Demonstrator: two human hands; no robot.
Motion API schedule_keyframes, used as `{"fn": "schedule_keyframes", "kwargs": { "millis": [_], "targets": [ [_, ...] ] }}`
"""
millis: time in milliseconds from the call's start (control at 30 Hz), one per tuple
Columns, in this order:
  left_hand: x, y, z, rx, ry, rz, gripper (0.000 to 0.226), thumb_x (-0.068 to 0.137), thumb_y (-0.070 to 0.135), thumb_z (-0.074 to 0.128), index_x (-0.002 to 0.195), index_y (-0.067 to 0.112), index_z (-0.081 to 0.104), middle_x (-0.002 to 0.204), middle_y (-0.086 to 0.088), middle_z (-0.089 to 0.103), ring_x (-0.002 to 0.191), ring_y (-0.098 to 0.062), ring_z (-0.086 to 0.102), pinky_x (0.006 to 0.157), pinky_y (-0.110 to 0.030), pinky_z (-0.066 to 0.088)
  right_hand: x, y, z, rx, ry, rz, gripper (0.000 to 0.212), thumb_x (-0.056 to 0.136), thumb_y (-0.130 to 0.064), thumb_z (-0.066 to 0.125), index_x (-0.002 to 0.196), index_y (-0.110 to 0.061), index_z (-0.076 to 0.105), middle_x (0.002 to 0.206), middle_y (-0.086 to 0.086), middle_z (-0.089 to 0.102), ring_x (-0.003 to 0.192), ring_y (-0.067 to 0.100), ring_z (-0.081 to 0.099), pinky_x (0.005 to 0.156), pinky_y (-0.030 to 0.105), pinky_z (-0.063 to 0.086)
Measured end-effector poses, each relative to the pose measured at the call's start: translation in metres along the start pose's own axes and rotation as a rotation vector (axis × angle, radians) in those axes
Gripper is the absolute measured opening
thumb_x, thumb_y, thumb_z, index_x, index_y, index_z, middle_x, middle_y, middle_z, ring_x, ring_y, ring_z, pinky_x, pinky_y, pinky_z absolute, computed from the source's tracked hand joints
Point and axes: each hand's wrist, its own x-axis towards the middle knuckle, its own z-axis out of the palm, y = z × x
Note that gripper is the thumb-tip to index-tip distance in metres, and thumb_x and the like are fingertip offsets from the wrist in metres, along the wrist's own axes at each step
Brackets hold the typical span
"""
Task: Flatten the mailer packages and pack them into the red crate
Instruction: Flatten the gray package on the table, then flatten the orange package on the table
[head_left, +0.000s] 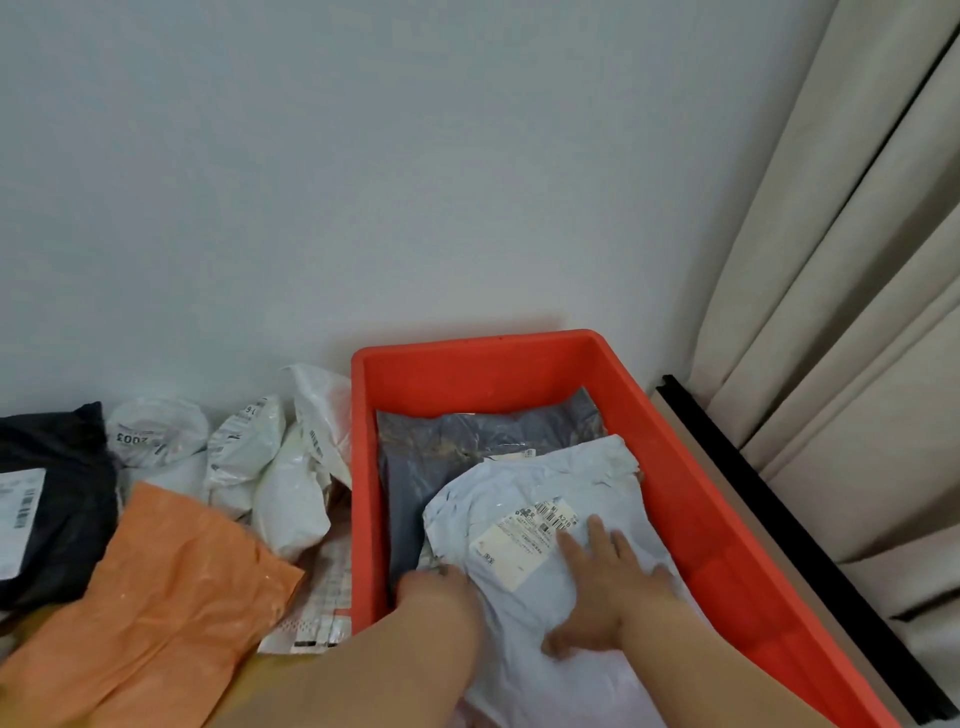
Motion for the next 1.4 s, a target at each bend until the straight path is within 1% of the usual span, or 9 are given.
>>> {"fn": "schedule_keyframes", "kwargs": {
  "millis": [100,200,333,400,533,700,900,1167,1400],
  "targets": [
    [-0.026,0.001,-0.028,0.193,0.031,0.062,0.037,0.099,0.022,0.044,0.134,0.014,0.053,0.14,-0.006,0.05,0.131,-0.029,0.046,0.099,-0.045,0.04,-0.004,-0.02,-0.017,0.023,0.131,-0.041,0.095,0.082,-0.05,0.061,0.158,-0.035,0.006,0.165,0.0,-0.017,0.152,0.026,-0.009,0.119,0.058,0.006],
    [-0.045,-0.022,-0.029,0.135,0.385,0.113,0.022,0.092,0.017,0.048,0.108,0.018,0.063,0.113,-0.005,0.063,0.106,-0.028,0.059,0.078,-0.036,0.038,-0.016,-0.055,-0.038,0.037,0.359,-0.115,0.064,0.091,-0.037,0.051,0.151,-0.026,0.032,0.163,0.004,0.017,0.149,0.027,0.015,0.121,0.047,0.015],
    [-0.072,-0.082,-0.021,-0.188,0.983,0.194,0.004,0.081,0.024,0.057,0.085,0.026,0.056,0.077,0.001,0.057,0.07,-0.023,0.057,0.055,-0.035,0.041,-0.033,-0.115,-0.065,0.115,0.68,-0.269,0.036,0.091,-0.028,0.049,0.125,-0.021,0.061,0.127,0.002,0.055,0.119,0.027,0.049,0.101,0.038,0.036],
    [-0.09,-0.117,-0.01,-0.36,1.045,0.073,0.02,0.086,0.031,0.046,0.09,0.021,0.063,0.085,0.001,0.057,0.077,-0.023,0.056,0.061,-0.041,0.048,-0.039,-0.15,-0.074,0.187,0.896,-0.359,0.026,0.08,-0.02,0.052,0.098,-0.015,0.071,0.1,0.006,0.063,0.094,0.033,0.058,0.082,0.042,0.045],
    [-0.121,-0.194,0.041,-0.575,0.929,-0.27,0.028,0.094,0.029,0.048,0.117,0.019,0.062,0.114,0.001,0.057,0.103,-0.023,0.056,0.084,-0.041,0.049,-0.058,-0.224,-0.085,0.221,1.017,-0.532,0.018,0.064,-0.016,0.058,0.078,-0.014,0.069,0.08,0.006,0.061,0.072,0.033,0.057,0.062,0.038,0.045],
    [-0.152,-0.27,0.122,-0.658,0.608,-0.482,0.037,0.097,0.029,0.046,0.133,0.023,0.048,0.126,0.0,0.047,0.112,-0.019,0.052,0.085,-0.032,0.046,-0.064,-0.295,-0.054,0.037,0.513,-0.558,0.037,0.093,-0.024,0.049,0.128,-0.017,0.058,0.124,0.006,0.055,0.116,0.029,0.05,0.096,0.04,0.042],
    [-0.169,-0.318,0.198,-0.712,0.382,-0.446,0.055,0.096,0.026,0.05,0.148,0.032,0.034,0.138,0.0,0.041,0.124,-0.018,0.046,0.093,-0.03,0.046,-0.045,-0.343,0.001,0.08,0.221,-0.383,0.046,0.094,-0.019,0.046,0.139,-0.016,0.047,0.134,0.007,0.045,0.123,0.028,0.048,0.099,0.039,0.045],
    [-0.155,-0.319,0.232,-0.76,0.318,-0.411,0.056,0.099,0.029,0.049,0.15,0.019,0.028,0.152,-0.005,0.026,0.13,-0.02,0.046,0.1,-0.028,0.043,-0.019,-0.374,0.029,0.142,0.242,-0.315,0.047,0.093,-0.015,0.048,0.139,-0.015,0.042,0.137,0.007,0.039,0.118,0.03,0.052,0.095,0.038,0.047],
    [-0.129,-0.331,0.24,-0.954,0.396,-0.465,0.074,0.089,0.039,0.063,0.15,0.03,0.022,0.15,0.001,0.028,0.132,-0.021,0.041,0.097,-0.033,0.044,0.015,-0.39,0.022,0.307,0.252,-0.332,0.061,0.089,-0.005,0.042,0.148,-0.013,0.028,0.152,0.01,0.026,0.138,0.029,0.036,0.111,0.04,0.035]
  ]
}}
